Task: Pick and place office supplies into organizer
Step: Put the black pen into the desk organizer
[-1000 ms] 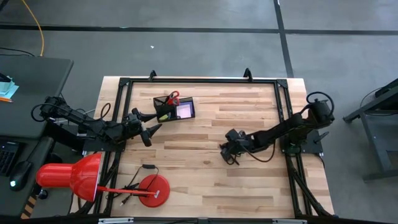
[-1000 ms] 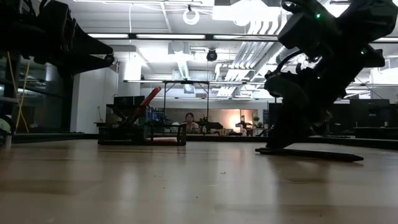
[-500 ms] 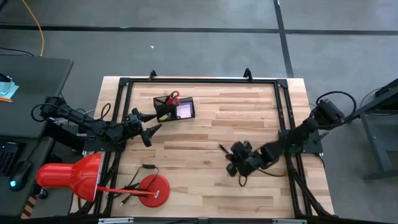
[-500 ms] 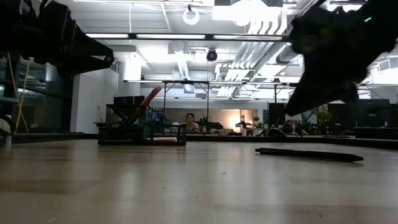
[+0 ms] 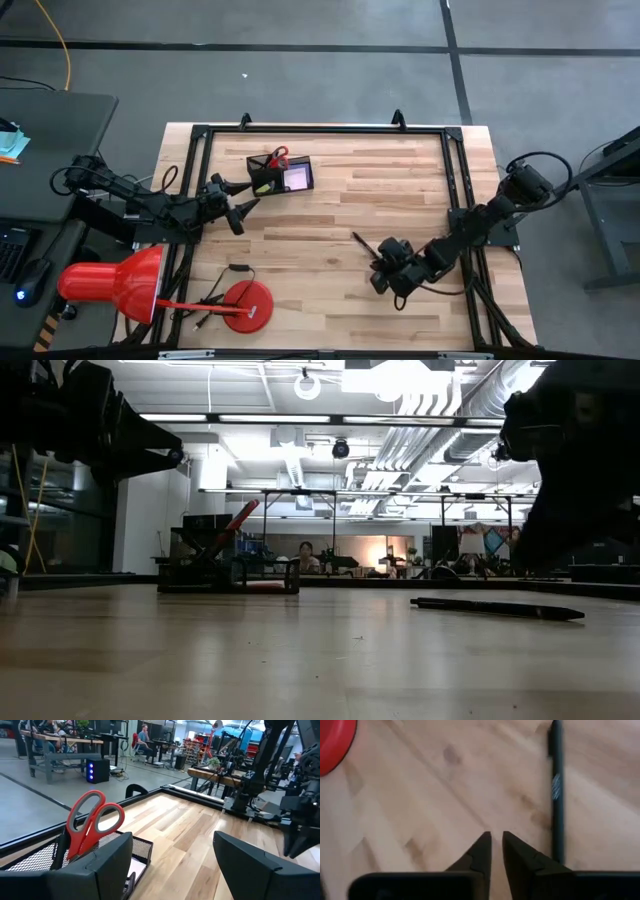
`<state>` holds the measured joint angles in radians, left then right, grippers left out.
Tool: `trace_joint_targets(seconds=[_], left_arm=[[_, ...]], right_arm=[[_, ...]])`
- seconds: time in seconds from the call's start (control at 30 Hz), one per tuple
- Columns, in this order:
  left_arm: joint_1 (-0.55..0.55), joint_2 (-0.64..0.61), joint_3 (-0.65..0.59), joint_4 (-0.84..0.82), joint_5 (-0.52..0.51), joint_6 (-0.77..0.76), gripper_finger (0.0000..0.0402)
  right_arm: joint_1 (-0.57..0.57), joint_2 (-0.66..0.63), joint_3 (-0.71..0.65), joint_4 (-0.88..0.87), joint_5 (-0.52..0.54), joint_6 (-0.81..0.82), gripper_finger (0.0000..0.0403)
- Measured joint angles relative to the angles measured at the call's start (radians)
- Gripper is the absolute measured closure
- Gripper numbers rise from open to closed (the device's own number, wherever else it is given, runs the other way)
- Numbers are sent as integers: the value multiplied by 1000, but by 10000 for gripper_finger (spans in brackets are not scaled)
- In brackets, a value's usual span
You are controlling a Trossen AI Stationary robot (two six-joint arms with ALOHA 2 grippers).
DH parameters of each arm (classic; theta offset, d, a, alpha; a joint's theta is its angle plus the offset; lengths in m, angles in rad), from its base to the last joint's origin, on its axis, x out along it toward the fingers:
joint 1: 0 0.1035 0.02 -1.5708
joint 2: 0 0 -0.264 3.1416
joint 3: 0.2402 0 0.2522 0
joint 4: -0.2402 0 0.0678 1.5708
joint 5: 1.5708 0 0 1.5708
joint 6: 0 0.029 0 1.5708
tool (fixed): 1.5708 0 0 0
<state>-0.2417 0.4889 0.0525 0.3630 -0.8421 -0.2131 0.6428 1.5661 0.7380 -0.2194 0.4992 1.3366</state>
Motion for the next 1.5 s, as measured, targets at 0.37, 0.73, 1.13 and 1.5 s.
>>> trace_joint_targets(seconds=[0.37,0.73,1.13,1.5], left_arm=[[0,0,0,-2,0,1,135],[0,0,0,-8,0,0,135],[0,0,0,-8,0,-1,135],[0,0,0,-17,0,-1,135]], right_arm=[[-43,4,0,58,-63,-57,391],[-229,5,0,35,-47,-297,291],[-315,6,0,-10,-22,-377,238],[-335,126,0,116,-23,-477,251]])
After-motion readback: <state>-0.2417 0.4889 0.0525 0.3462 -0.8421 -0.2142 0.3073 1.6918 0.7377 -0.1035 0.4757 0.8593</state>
